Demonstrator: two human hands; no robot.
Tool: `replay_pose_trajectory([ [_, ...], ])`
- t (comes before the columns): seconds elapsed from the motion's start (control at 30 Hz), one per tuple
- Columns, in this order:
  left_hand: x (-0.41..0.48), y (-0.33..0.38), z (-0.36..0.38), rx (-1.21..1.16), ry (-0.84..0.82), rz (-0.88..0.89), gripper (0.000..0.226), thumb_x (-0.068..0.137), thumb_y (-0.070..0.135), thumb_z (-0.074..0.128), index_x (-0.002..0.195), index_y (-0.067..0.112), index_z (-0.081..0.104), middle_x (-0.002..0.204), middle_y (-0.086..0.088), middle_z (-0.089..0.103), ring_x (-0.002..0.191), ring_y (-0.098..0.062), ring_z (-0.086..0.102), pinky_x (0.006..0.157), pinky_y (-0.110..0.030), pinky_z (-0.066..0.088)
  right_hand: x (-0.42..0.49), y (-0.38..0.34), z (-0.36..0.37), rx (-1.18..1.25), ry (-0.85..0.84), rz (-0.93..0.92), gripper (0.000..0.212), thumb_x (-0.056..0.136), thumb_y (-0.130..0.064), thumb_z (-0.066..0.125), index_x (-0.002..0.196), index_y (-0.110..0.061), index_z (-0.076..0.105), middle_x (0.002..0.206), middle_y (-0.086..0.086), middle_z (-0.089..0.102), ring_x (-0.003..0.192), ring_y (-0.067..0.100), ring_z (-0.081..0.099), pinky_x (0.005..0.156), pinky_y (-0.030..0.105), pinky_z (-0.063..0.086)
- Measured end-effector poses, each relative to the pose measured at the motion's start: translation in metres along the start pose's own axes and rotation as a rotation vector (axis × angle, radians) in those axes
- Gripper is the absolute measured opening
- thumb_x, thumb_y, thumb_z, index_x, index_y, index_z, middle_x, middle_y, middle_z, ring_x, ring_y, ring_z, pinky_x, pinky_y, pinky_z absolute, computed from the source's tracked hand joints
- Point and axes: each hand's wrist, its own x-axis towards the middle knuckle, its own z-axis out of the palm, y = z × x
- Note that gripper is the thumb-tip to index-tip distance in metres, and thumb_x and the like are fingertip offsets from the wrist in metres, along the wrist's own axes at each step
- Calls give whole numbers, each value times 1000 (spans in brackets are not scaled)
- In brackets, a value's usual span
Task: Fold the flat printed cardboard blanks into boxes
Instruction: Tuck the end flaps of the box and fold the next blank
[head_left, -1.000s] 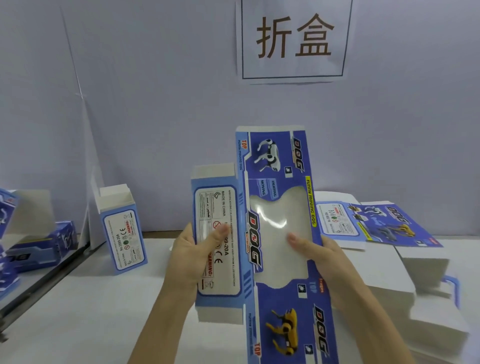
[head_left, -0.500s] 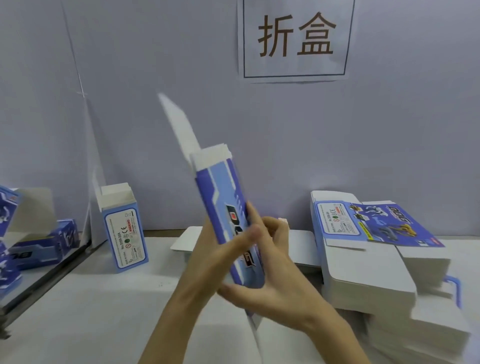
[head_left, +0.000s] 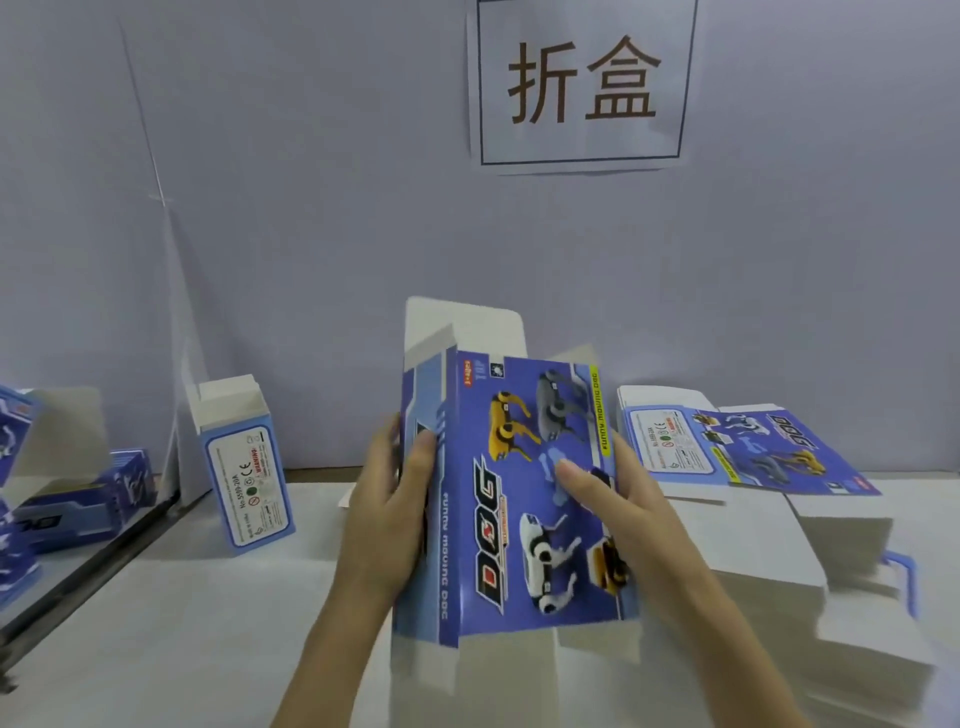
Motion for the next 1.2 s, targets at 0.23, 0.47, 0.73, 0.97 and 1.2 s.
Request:
replay_pose_trajectory([
  [0.23, -2, 7, -1, -94, -171, -58, 83, 59, 49, 86, 131, 37, 46, 106, 9, 72, 89, -16, 73, 59, -24, 57, -2, 1, 9, -256, -15, -141, 72, 77, -46, 70, 139, -51, 35, 139, -14, 50, 124, 5, 53, 98, 33, 51],
  [0.47, -11, 19, -16, -93, -302, 63, 93, 38, 52, 93, 120, 23, 59, 98, 0, 75, 88, -23, 73, 65, -26, 57, -4, -12, -4, -162, 10, -297, 67, 66, -45, 72, 126, -51, 42, 131, -15, 55, 121, 13, 56, 94, 43, 49],
  [0.73, -9, 20, -14, 54, -212, 160, 99, 45, 52, 89, 130, 43, 40, 118, 10, 65, 103, -15, 69, 65, -24, 58, -8, -16, -2, -277, -36, -301, 75, 74, -50, 67, 140, -49, 30, 124, -25, 58, 116, 8, 60, 89, 39, 56],
  [0.97, -12, 14, -11, 52, -188, 299, 108, 67, 40, 82, 151, 7, 23, 120, -1, 68, 95, -22, 72, 65, -29, 59, -14, -22, -5, -431, -78, -365, 82, 73, -34, 71, 138, -53, 25, 135, -16, 52, 119, 14, 59, 97, 43, 50],
  [1.2, -11, 15, -9, 130, -166, 343, 94, 73, 55, 73, 150, 41, 21, 111, -5, 65, 99, -26, 69, 66, -28, 59, -13, -21, -5, -523, -111, -421, 96, 77, -34, 70, 150, -50, 10, 149, -27, 33, 122, 2, 55, 90, 22, 52],
])
